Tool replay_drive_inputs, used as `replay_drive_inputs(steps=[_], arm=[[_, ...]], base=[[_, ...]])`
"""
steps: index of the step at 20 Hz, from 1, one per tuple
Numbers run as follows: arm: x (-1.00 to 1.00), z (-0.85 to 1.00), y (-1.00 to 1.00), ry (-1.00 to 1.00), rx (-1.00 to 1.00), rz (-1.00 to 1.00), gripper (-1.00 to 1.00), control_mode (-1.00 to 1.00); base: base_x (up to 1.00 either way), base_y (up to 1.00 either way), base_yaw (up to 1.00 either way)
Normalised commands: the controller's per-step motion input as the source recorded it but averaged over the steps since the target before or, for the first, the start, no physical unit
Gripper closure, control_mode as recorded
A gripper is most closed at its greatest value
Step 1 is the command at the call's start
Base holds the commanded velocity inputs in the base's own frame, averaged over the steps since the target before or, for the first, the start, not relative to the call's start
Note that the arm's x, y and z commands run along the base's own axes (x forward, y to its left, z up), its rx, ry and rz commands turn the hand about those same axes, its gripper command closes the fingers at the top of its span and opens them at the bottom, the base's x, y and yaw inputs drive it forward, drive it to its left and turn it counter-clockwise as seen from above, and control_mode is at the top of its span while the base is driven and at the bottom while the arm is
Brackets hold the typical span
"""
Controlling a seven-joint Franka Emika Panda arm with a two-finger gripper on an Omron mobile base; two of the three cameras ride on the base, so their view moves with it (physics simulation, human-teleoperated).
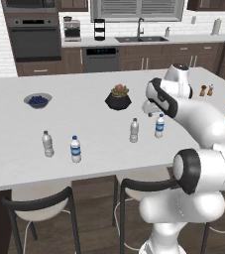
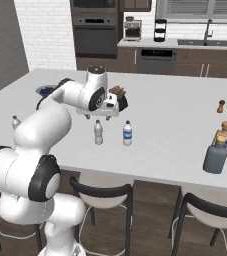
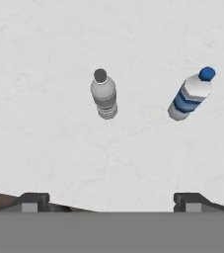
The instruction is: Move the plastic bottles in the middle to the plastics group, and the glass bottles in the middle to the glass group.
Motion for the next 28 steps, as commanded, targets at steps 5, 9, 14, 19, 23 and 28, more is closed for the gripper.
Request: replay_drive_inputs(steps=[5,9,14,19,23,28], arm=[[0.01,-0.01,0.64,-0.08,-0.03,-0.03,-1.0,-1.0],[0.31,-0.09,0.07,0.0,-0.02,-0.07,-1.0,-1.0],[0.54,-0.34,0.0,0.02,-0.03,-0.07,-1.0,-1.0],[0.59,-0.4,0.0,0.06,-0.01,-0.06,-1.0,-1.0],[0.39,-0.24,0.05,0.02,0.0,-0.02,-1.0,-1.0],[0.3,-0.03,0.04,0.03,0.0,0.0,-1.0,-1.0]], base=[[0.0,0.0,0.0],[0.0,0.0,0.0],[0.0,0.0,0.0],[0.0,0.0,0.0],[0.0,0.0,0.0],[0.0,0.0,0.0]])
